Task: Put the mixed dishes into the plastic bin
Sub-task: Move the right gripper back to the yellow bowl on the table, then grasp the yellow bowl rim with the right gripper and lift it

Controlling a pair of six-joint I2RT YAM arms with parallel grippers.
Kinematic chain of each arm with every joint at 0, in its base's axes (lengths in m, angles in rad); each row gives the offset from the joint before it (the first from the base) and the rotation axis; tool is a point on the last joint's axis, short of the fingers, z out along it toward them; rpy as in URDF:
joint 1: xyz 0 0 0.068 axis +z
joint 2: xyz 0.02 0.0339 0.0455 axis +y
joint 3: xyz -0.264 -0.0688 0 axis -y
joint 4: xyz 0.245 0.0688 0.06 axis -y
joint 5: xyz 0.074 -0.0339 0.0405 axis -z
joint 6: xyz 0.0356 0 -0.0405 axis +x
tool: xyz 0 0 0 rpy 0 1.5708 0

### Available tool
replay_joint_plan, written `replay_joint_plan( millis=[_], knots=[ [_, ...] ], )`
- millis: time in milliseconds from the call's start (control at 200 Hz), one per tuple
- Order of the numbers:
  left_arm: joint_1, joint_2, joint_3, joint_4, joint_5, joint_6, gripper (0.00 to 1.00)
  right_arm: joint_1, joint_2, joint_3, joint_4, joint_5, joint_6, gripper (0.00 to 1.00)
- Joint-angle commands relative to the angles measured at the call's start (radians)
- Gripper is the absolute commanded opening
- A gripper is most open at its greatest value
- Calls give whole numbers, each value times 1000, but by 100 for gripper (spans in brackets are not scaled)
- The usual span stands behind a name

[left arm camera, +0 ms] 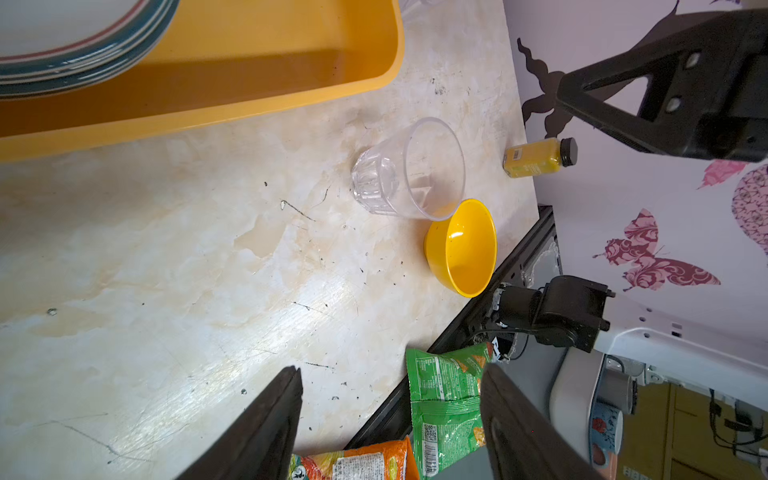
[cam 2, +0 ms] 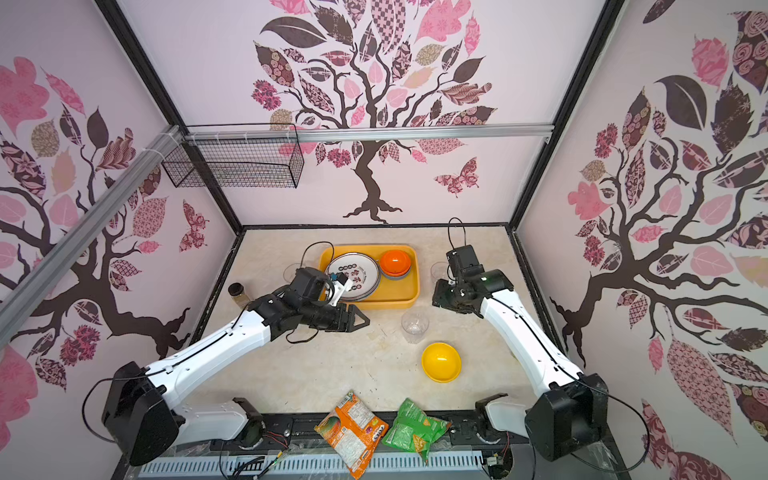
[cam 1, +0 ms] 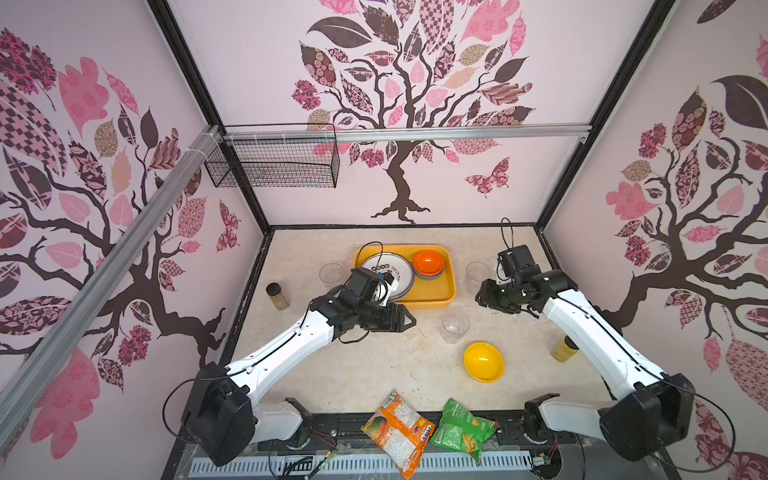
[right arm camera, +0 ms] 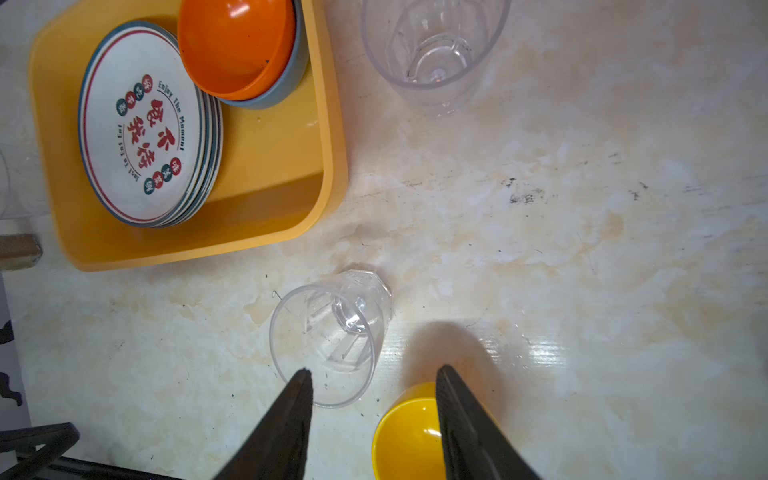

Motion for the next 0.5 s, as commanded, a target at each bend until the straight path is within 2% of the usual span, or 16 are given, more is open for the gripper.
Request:
replay_joint_plan(
  millis=[0,200,495],
  knots=[
    [-28,23,57,-22,-34,41,71,-9,-60,-6,-70,65,28,54],
    [-80,58,92,-47,-77,80,70,-13,-108,-76,-145,80,94,53],
    [-85,73,86,-36,-80,89,70,-19,-230,-240,-220,16,189,50]
  ],
)
